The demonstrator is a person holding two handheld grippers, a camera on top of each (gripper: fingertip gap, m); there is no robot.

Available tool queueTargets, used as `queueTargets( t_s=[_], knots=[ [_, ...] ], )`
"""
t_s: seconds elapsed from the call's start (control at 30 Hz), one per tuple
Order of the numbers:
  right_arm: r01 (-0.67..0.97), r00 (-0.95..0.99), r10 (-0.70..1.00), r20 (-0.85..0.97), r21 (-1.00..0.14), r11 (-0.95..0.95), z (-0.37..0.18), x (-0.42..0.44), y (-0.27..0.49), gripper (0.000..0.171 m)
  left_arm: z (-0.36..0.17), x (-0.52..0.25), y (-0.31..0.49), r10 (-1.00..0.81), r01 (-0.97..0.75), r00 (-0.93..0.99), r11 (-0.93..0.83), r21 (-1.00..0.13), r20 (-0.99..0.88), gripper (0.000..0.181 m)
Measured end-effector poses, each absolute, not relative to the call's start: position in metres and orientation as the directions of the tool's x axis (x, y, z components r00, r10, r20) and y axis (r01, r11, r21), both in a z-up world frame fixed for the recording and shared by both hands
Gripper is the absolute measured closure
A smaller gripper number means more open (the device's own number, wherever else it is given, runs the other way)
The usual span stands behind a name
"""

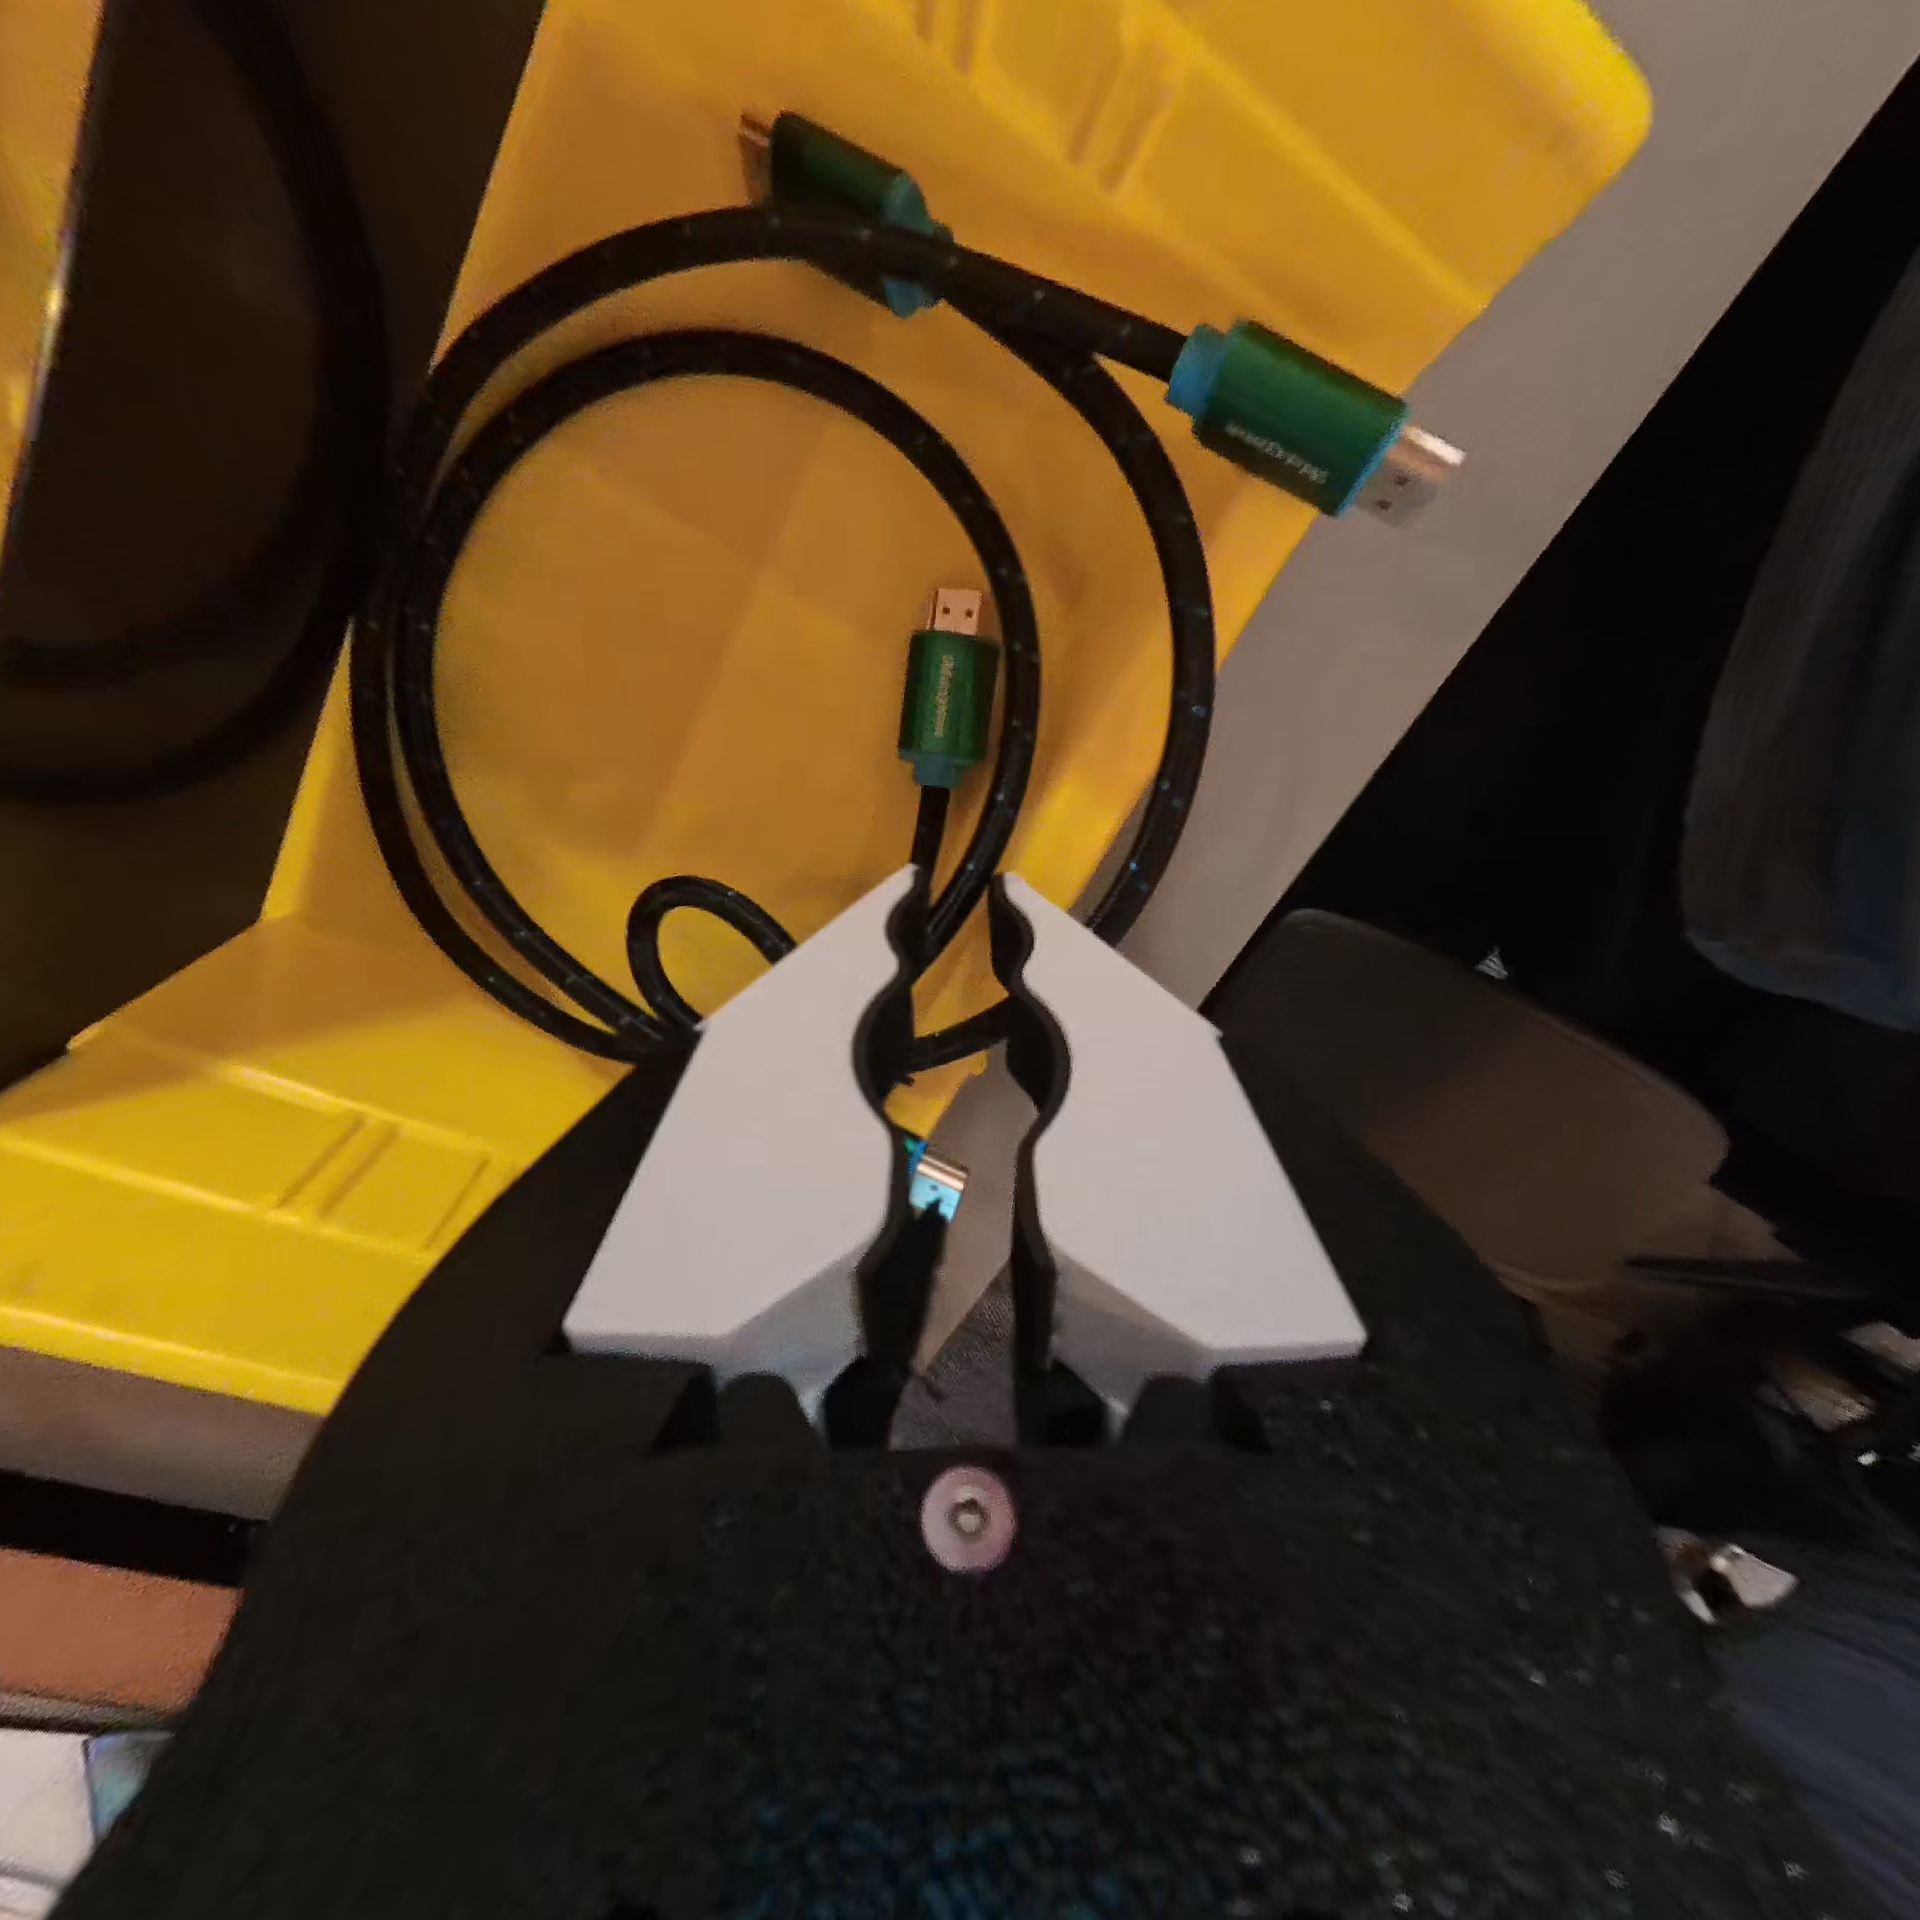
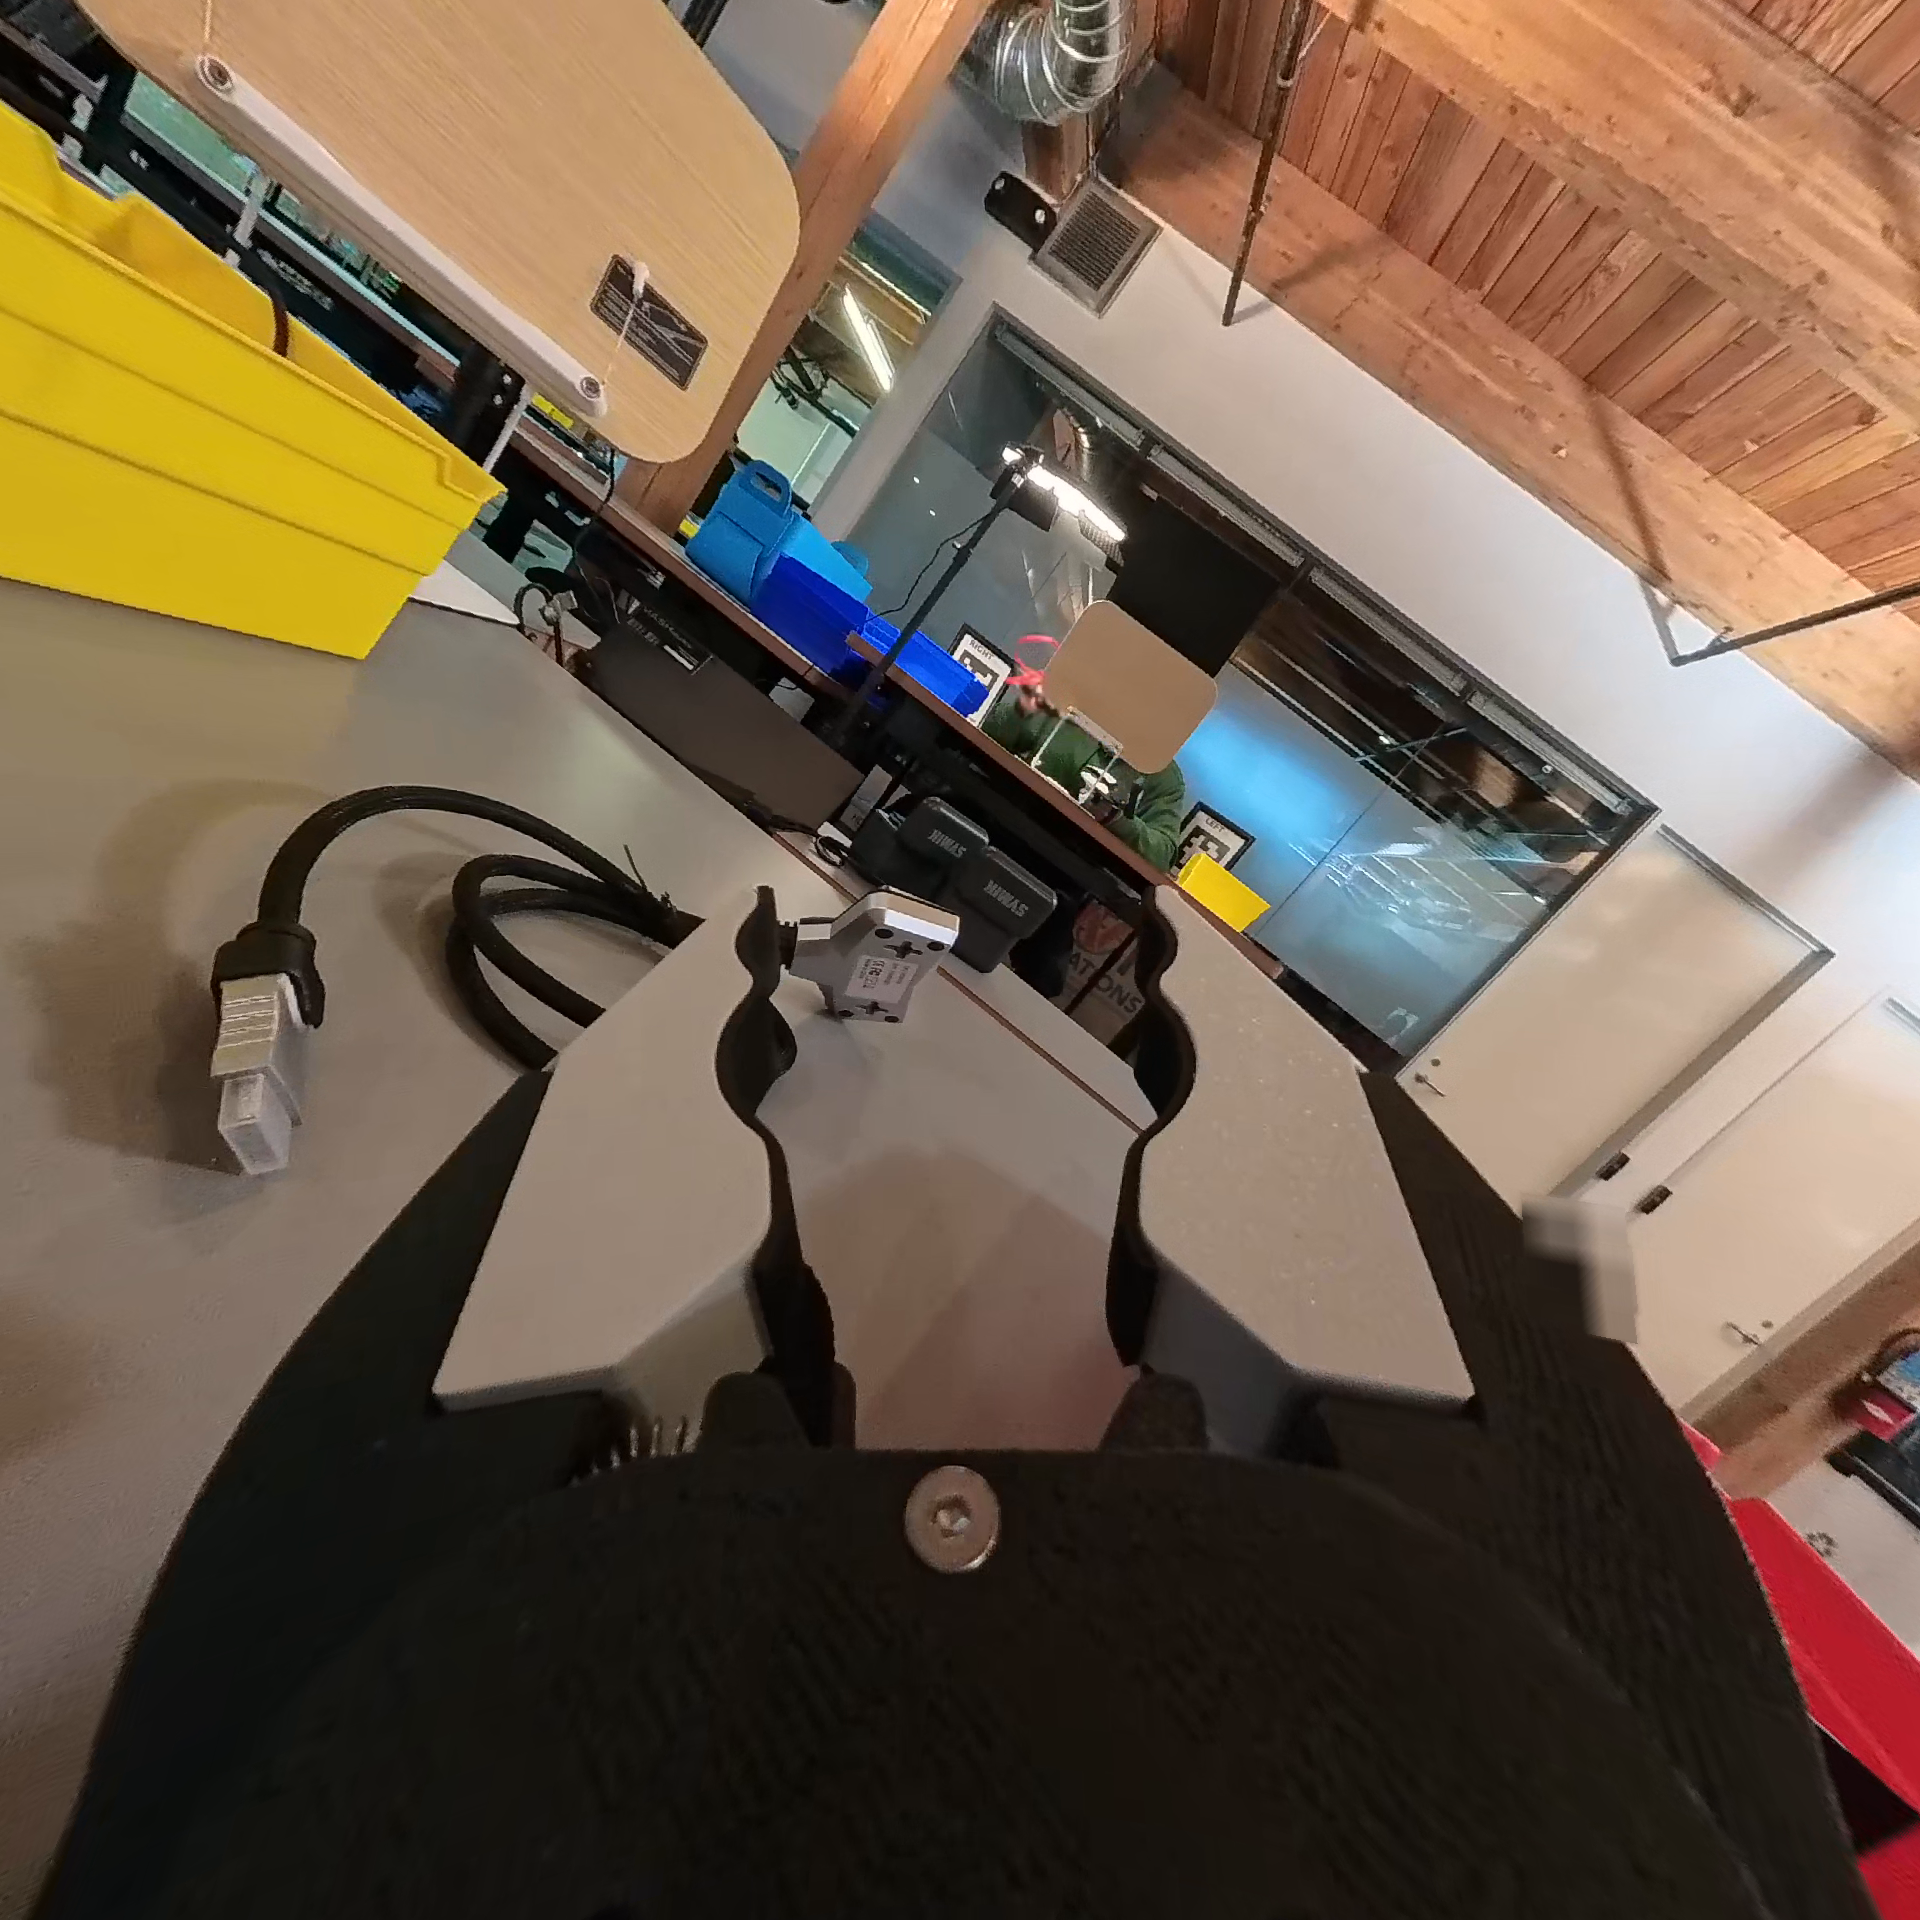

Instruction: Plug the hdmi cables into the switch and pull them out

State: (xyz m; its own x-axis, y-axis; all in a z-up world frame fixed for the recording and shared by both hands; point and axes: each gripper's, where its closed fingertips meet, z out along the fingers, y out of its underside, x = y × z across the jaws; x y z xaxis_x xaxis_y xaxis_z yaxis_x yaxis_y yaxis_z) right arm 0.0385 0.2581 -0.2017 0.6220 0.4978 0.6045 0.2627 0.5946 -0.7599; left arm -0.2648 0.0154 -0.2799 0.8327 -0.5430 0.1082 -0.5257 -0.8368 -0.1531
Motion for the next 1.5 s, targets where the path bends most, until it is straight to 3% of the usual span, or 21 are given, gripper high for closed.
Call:
queueTargets(
  t_s=[0.03, 0.33, 0.5, 0.6, 0.73, 0.87, 1.03, 1.27, 1.37, 1.5],
  knots=[
    [0.263, 0.621, 0.498, 0.605, -0.760, 0.595, -0.202, 0.038, 0.258, 0.103, -0.279, -0.265, 0.015, -0.538, -0.523, 0.836, -0.841, -0.139, 0.112, 0.173],
    [0.263, 0.618, 0.497, 0.609, -0.756, 0.599, -0.201, 0.038, 0.257, 0.104, -0.179, -0.272, 0.046, -0.546, -0.577, 0.817, -0.772, -0.268, -0.184, 0.178],
    [0.262, 0.615, 0.493, 0.615, -0.749, 0.608, -0.200, 0.036, 0.255, 0.104, -0.095, -0.251, 0.083, -0.490, -0.682, 0.728, -0.585, -0.439, -0.479, 0.178],
    [0.262, 0.615, 0.484, 0.622, -0.741, 0.619, -0.199, 0.036, 0.253, 0.104, -0.066, -0.204, 0.107, -0.479, -0.713, 0.699, -0.419, -0.562, -0.530, 0.178],
    [0.253, 0.632, 0.466, 0.620, -0.733, 0.632, -0.194, 0.040, 0.252, 0.104, -0.071, -0.108, 0.139, -0.552, -0.672, 0.673, -0.178, -0.718, -0.492, 0.178],
    [0.216, 0.696, 0.435, 0.571, -0.744, 0.632, -0.181, 0.055, 0.254, 0.104, -0.100, -0.039, 0.189, -0.518, -0.621, 0.681, -0.037, -0.783, -0.517, 0.178],
    [0.178, 0.755, 0.427, 0.498, -0.782, 0.597, -0.175, 0.073, 0.263, 0.104, -0.165, 0.032, 0.265, -0.576, -0.402, 0.763, -0.069, -0.913, -0.292, 0.177],
    [0.142, 0.794, 0.402, 0.456, -0.783, 0.606, -0.166, 0.088, 0.263, 0.105, -0.233, 0.077, 0.295, -0.739, -0.443, 0.623, -0.061, -0.895, -0.258, 0.176],
    [0.148, 0.787, 0.406, 0.465, -0.781, 0.607, -0.167, 0.085, 0.262, 0.106, -0.239, 0.082, 0.294, -0.798, -0.367, 0.582, -0.083, -0.927, -0.158, 0.176],
    [0.146, 0.788, 0.411, 0.459, -0.787, 0.599, -0.169, 0.085, 0.263, 0.108, -0.205, 0.068, 0.289, -0.823, -0.148, 0.567, -0.072, -0.986, -0.025, 0.126]
  ],
)
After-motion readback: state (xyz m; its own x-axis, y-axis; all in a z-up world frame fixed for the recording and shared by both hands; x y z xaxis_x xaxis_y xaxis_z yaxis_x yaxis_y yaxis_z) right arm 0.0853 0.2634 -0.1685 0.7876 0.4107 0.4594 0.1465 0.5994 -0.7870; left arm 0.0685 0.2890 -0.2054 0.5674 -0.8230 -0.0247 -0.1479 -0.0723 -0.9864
